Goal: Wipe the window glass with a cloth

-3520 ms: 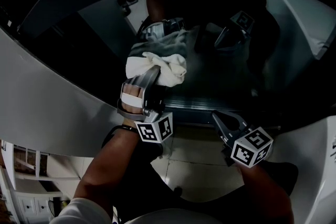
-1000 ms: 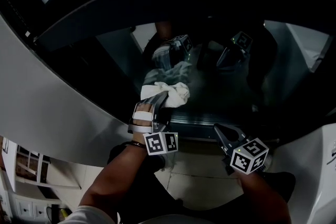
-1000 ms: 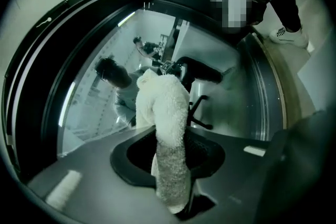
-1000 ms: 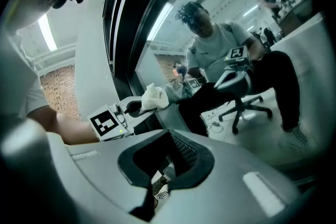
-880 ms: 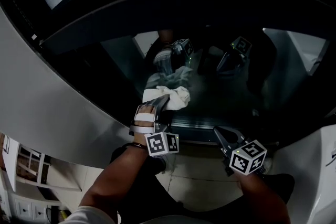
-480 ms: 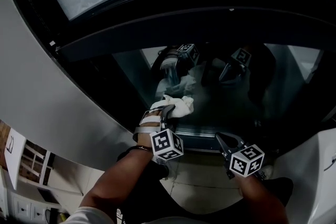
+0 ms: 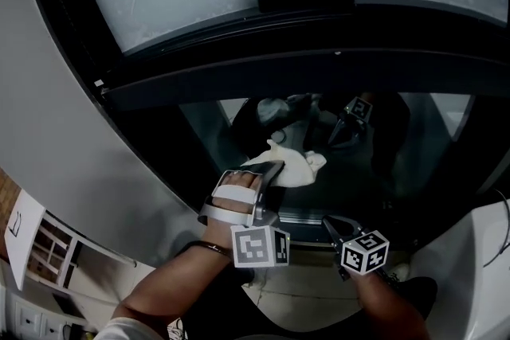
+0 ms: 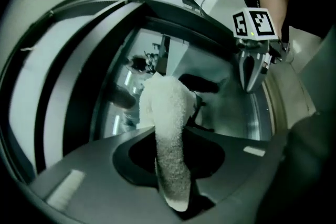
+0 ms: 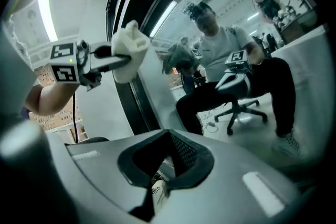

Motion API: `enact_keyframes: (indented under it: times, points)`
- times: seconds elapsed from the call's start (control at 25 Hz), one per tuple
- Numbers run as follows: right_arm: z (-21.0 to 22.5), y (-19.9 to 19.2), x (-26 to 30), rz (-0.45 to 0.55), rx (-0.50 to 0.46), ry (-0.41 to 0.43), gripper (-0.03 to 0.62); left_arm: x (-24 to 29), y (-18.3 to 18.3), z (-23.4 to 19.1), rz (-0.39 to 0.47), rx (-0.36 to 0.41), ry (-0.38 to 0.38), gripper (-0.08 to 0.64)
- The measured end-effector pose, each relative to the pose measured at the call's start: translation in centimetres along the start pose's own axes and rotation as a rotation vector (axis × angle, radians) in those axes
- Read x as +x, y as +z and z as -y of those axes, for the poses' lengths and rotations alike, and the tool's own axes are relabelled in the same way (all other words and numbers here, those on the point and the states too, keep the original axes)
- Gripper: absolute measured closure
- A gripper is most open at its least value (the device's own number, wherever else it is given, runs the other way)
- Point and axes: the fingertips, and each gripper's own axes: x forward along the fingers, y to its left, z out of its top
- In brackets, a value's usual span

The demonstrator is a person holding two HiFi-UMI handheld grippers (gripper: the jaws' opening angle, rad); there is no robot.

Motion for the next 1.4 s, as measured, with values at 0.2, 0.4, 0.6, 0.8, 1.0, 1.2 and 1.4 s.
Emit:
enact_keyframes:
  times: [0.2,0.4,0.6,0.8,1.0,1.2,1.4]
  points:
    - [-0.1,0.3,-0.2,0.004,-0.002,-0.005,0.591,-1.4,4.6,-7.4,0.081,0.100,0.243,0.439]
    - [-0.2,0.7,-0.4,0.013,-0.003,-0.001,0.591,-0.9,6.3,-11.0,0.112,0.177,0.365,0.439]
    - [-0.3,1.0,-0.5,0.023,0.000,0.002,0.591,0.2,6.7,-12.2,0.123,0.224,0.425,0.439]
    - [-0.3,1.4,-0.6,0.033,0.009,0.005,0.591,1.3,6.5,-12.6,0.103,0.212,0.430,0.439]
    - [-0.1,1.7,-0.7,0.043,0.022,0.005,0.591,2.4,6.6,-13.1,0.097,0.206,0.431,0.438]
    - [0.0,1.9,-0.8,0.050,0.037,0.002,0.591,3.5,6.3,-13.1,0.086,0.185,0.418,0.439]
    - [0.1,2.6,-1.1,0.072,0.064,0.008,0.591,4.1,6.3,-13.0,0.085,0.166,0.424,0.439]
